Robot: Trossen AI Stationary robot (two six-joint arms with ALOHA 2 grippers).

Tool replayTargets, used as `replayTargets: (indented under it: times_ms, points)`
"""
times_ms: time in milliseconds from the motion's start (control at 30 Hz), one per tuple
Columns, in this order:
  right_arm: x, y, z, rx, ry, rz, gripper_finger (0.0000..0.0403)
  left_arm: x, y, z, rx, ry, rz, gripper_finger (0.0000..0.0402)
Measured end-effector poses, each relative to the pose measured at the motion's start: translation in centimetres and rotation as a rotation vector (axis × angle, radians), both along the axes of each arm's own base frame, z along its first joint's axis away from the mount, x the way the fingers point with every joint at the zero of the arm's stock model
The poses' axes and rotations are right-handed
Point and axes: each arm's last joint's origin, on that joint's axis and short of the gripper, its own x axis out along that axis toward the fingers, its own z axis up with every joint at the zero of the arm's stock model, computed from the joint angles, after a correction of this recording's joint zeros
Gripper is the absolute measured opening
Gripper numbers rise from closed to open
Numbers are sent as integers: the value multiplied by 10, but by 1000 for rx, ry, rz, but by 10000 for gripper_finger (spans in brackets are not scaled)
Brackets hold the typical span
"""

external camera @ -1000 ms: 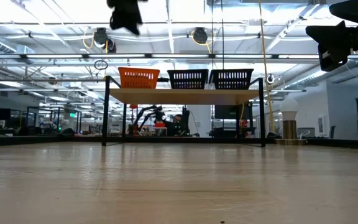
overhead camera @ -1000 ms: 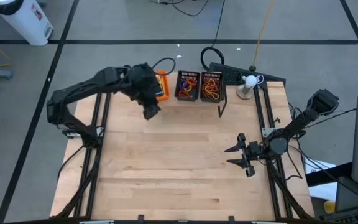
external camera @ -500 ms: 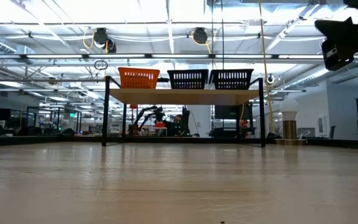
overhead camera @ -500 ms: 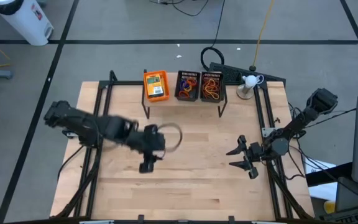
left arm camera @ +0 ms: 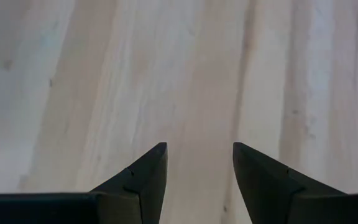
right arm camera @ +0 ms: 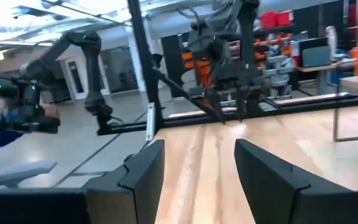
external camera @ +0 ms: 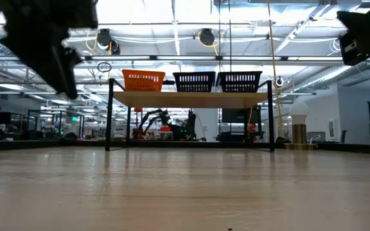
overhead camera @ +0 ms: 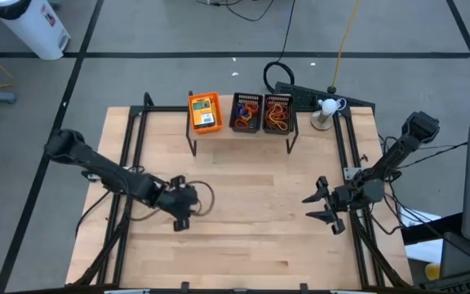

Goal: Pick & Place Office Desk Supplies
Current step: Return to Home Position

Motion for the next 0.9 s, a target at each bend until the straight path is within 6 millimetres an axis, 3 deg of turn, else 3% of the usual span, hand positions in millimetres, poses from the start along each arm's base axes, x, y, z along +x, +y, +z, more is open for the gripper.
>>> replayTargets:
  times_ms: [133,500,667,900]
  points:
    - [-1,-3,0,0,15,-53,185,-32,20,-22,-78,-61,69,184]
    - [-4,-5,0,-20,28,-21,185,-106,53,-70,-301,-492,86,184]
    - [-7,-6,2,15,27,33,185,-119,58,-83,-350,-577,90,184]
    - [-12,-13,-6,17,123,15,185,-120,59,-79,-304,-616,32,184]
